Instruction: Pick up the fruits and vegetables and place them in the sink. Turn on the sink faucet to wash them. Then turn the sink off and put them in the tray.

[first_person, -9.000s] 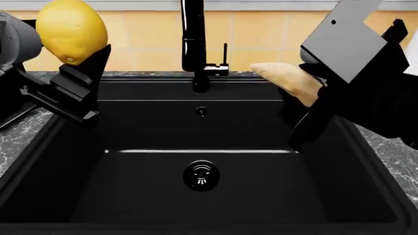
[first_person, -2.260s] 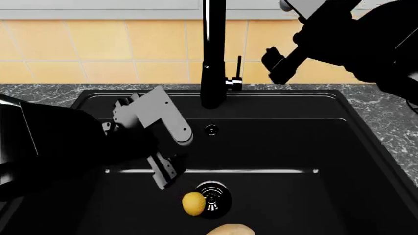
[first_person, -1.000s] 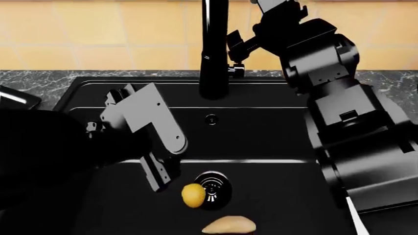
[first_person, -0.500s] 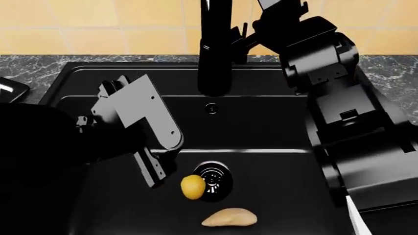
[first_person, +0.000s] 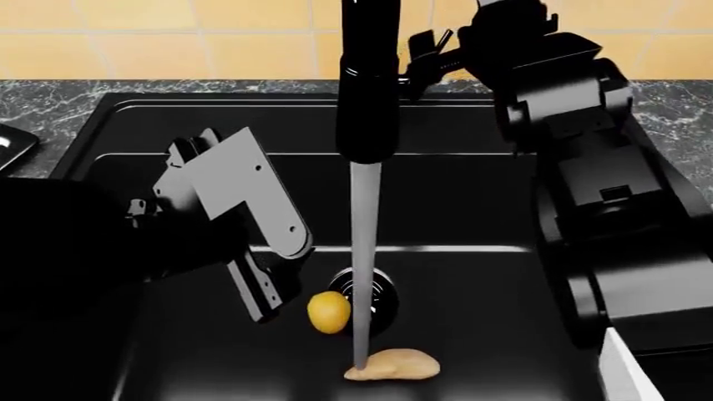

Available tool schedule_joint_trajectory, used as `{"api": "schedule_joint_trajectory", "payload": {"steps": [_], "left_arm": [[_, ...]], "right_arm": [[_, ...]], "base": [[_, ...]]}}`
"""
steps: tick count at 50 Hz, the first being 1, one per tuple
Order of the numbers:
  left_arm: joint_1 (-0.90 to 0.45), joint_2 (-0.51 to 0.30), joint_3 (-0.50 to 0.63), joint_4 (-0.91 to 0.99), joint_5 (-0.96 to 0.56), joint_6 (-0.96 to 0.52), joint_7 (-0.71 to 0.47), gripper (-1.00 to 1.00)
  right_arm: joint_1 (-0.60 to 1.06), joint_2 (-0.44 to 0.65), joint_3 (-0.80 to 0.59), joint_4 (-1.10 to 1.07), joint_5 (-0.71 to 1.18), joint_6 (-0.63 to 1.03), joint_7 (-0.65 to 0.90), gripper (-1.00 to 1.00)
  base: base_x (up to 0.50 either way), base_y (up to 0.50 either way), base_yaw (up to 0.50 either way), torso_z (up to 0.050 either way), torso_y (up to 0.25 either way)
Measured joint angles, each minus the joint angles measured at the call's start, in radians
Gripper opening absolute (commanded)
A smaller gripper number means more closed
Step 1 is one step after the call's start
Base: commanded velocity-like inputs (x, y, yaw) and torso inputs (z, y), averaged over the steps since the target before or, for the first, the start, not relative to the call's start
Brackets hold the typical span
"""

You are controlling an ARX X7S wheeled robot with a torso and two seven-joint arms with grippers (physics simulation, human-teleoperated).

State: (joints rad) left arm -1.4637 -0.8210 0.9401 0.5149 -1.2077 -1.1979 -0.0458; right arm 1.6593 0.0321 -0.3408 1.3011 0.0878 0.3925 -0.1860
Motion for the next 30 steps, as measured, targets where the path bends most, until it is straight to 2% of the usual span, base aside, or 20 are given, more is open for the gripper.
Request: {"api": "schedule_joint_trajectory", "payload": {"steps": [15,25,30], "left_arm": [[0.000,-0.004,0.003,0.004,0.001,0.005,0.002,1.00],[-0.008,-0.005,0.004,0.006,-0.006,-0.001,-0.001,1.00],[-0.011,-0.003,0.006,0.006,-0.008,-0.003,-0.002,1.00]], "right_arm": [[-0.002,0.007,0.096,-0.010,0.057,0.053,0.037,1.00],[0.038,0.031,0.085,-0.014,0.026,0.044,0.016,1.00],[0.041,0.065,0.062,-0.106,-0.018,0.090,0.010,1.00]], "base": [[0.00,0.00,0.00,0.000,0.000],[0.00,0.00,0.00,0.000,0.000],[0.00,0.00,0.00,0.000,0.000]]}}
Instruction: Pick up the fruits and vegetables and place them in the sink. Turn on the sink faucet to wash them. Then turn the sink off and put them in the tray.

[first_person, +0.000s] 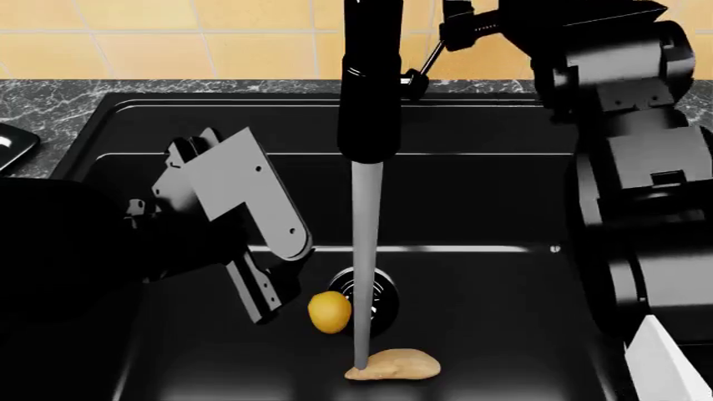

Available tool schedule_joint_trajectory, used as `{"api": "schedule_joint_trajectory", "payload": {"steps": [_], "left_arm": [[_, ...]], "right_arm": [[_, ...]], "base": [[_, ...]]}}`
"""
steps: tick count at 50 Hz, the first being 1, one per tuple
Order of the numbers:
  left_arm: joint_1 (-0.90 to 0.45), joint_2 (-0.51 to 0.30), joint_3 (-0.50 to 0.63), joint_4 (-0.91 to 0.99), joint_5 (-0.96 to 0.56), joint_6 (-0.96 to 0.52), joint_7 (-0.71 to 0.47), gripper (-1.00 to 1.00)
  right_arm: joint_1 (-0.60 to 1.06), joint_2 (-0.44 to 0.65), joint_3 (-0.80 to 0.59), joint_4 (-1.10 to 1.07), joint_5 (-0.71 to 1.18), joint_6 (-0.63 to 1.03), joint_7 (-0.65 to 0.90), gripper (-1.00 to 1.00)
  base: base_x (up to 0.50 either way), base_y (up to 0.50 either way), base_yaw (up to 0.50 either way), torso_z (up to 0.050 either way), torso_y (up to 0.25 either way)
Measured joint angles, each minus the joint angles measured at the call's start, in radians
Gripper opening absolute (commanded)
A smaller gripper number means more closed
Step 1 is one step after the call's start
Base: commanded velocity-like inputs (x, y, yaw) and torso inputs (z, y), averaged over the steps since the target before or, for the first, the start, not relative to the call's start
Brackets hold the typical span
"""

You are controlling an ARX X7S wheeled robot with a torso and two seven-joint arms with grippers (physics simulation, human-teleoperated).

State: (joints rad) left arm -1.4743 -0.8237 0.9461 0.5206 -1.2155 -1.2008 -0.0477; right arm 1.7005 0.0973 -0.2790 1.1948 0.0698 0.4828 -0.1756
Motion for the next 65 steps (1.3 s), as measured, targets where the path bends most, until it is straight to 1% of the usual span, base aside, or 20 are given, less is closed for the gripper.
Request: {"api": "schedule_joint_trajectory", "payload": {"steps": [8,16,20,29,36,50,65], "left_arm": [[-0.003,0.003,0.004,-0.003,0.001,-0.001,0.001,1.00],[-0.004,0.003,0.007,-0.005,0.001,-0.001,0.000,1.00],[-0.004,0.003,0.008,-0.005,0.002,0.001,0.000,1.00],[-0.003,0.002,0.011,-0.006,0.004,0.004,0.002,1.00],[-0.001,-0.001,0.013,-0.006,0.005,0.008,0.003,1.00],[0.001,-0.008,0.016,-0.005,0.008,0.016,0.005,1.00],[0.001,-0.014,0.016,-0.004,0.007,0.022,0.008,1.00]], "right_arm": [[-0.016,0.051,-0.028,-0.151,-0.049,0.091,-0.010,1.00],[-0.029,0.076,-0.045,-0.188,-0.072,0.127,-0.018,1.00],[-0.026,0.078,-0.050,-0.158,-0.077,0.113,-0.020,1.00],[0.007,0.058,-0.049,-0.005,-0.075,0.026,-0.009,1.00],[0.011,0.044,-0.041,0.055,-0.069,-0.004,0.011,1.00],[0.004,0.020,-0.006,0.100,-0.054,-0.050,0.040,1.00],[0.001,-0.013,0.025,0.111,-0.055,-0.087,0.029,1.00]], "base": [[0.00,0.00,0.00,0.000,0.000],[0.00,0.00,0.00,0.000,0.000],[0.00,0.00,0.00,0.000,0.000],[0.00,0.00,0.00,0.000,0.000],[0.00,0.00,0.00,0.000,0.000],[0.00,0.00,0.00,0.000,0.000],[0.00,0.00,0.00,0.000,0.000]]}}
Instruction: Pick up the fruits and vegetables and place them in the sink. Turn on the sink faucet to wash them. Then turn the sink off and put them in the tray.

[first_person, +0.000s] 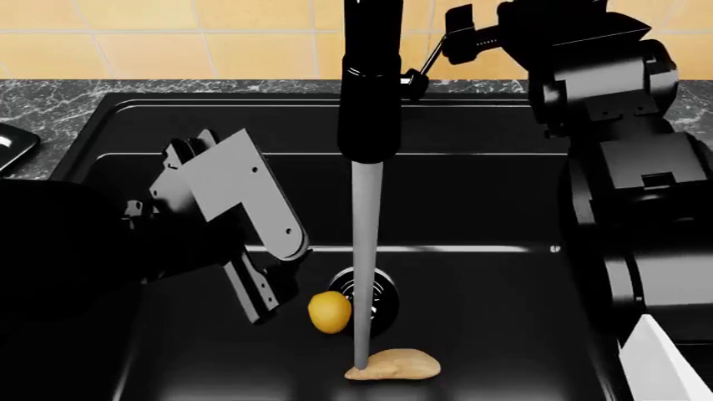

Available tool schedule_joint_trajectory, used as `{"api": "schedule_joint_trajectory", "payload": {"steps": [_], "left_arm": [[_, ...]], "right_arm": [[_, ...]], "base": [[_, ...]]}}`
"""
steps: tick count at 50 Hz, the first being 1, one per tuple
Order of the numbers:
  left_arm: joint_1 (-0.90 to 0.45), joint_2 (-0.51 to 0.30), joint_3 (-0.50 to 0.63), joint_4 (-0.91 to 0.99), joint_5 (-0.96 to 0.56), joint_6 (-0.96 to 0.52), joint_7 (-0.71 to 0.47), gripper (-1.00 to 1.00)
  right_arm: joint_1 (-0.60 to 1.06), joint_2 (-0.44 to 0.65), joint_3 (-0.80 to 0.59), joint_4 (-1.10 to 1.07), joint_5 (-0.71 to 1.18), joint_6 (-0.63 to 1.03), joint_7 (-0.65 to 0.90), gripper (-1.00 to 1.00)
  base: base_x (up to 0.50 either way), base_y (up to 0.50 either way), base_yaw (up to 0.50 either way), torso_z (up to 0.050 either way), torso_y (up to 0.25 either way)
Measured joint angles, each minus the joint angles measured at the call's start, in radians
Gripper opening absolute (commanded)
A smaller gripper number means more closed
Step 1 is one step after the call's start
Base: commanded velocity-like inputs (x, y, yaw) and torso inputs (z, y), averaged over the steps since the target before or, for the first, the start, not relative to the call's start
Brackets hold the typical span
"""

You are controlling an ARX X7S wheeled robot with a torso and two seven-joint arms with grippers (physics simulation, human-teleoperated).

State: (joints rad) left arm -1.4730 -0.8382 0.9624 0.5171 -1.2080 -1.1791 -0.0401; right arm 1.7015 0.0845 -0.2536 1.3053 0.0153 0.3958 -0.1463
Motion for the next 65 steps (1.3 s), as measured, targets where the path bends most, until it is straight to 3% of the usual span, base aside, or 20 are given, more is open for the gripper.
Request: {"api": "schedule_joint_trajectory", "payload": {"steps": [51,56,65], "left_arm": [[0.005,-0.009,0.014,0.001,0.009,0.019,0.008,1.00],[0.004,-0.007,0.017,0.001,0.009,0.016,0.008,1.00],[0.000,0.001,0.022,0.002,0.004,0.009,0.003,1.00]], "right_arm": [[0.038,-0.045,-0.041,0.004,-0.050,-0.030,-0.152,1.00],[0.064,-0.030,-0.077,-0.013,-0.065,-0.002,-0.199,1.00],[0.033,0.054,-0.170,-0.301,-0.114,0.223,-0.335,1.00]], "base": [[0.00,0.00,0.00,0.000,0.000],[0.00,0.00,0.00,0.000,0.000],[0.00,0.00,0.00,0.000,0.000]]}}
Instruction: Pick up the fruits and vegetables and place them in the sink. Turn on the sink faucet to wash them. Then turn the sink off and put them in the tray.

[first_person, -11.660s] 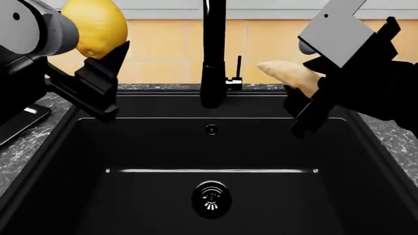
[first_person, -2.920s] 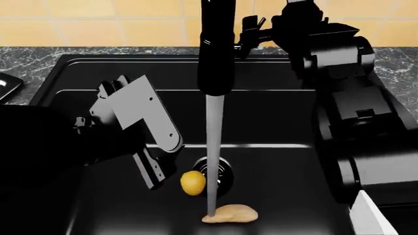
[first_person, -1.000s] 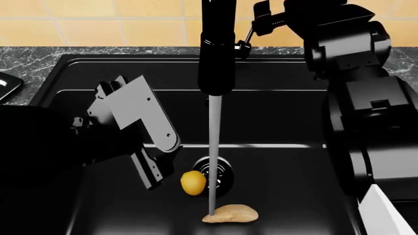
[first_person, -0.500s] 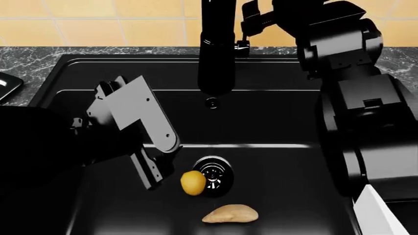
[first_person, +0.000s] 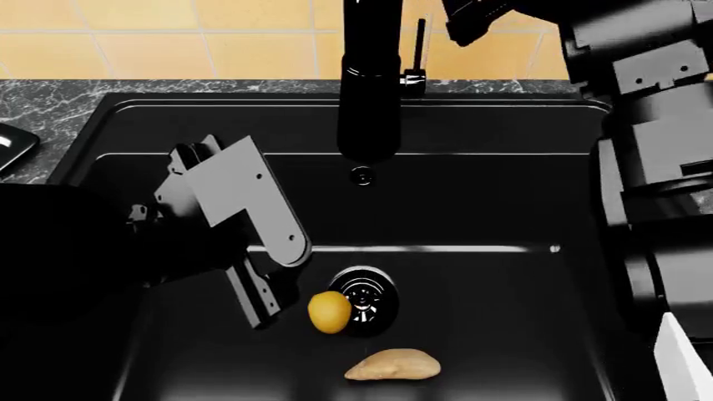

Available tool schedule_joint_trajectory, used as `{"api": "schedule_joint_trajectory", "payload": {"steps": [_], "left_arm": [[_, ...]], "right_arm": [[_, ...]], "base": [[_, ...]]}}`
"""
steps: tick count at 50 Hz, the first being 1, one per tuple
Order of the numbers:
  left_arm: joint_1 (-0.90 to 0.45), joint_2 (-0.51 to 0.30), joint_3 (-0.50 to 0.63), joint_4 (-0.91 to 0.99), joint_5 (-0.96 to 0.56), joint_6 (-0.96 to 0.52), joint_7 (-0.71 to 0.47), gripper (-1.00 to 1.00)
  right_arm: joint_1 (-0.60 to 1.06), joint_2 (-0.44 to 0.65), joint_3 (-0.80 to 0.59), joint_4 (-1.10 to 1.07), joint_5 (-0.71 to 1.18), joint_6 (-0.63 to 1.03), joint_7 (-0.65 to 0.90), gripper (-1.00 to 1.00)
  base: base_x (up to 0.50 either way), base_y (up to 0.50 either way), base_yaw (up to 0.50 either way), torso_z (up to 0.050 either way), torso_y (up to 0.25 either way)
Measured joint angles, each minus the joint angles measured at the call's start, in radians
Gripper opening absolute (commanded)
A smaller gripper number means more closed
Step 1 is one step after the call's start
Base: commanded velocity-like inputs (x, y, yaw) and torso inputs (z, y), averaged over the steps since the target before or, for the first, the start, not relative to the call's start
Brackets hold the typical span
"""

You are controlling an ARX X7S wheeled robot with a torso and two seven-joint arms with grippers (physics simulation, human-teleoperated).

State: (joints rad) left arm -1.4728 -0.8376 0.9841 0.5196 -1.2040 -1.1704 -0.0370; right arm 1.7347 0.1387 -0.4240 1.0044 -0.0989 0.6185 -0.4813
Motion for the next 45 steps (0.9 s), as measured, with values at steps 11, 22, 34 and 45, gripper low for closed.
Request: {"api": "schedule_joint_trajectory", "payload": {"steps": [11,22,34,45], "left_arm": [[-0.009,0.004,0.000,0.000,-0.013,-0.012,-0.008,1.00],[-0.023,0.012,-0.006,-0.003,-0.037,-0.028,-0.027,1.00],[-0.033,0.015,-0.012,-0.005,-0.058,-0.039,-0.043,1.00],[-0.039,0.018,-0.013,-0.004,-0.069,-0.044,-0.053,1.00]], "right_arm": [[-0.044,0.165,-0.194,-0.391,-0.021,0.259,-0.345,1.00],[-0.035,0.322,-0.358,-0.714,0.026,0.425,-0.687,1.00],[-0.009,0.455,-0.524,-0.989,0.097,0.528,-0.937,1.00],[0.002,0.520,-0.647,-1.147,0.165,0.545,-1.006,1.00]], "base": [[0.00,0.00,0.00,0.000,0.000],[0.00,0.00,0.00,0.000,0.000],[0.00,0.00,0.00,0.000,0.000],[0.00,0.00,0.00,0.000,0.000]]}}
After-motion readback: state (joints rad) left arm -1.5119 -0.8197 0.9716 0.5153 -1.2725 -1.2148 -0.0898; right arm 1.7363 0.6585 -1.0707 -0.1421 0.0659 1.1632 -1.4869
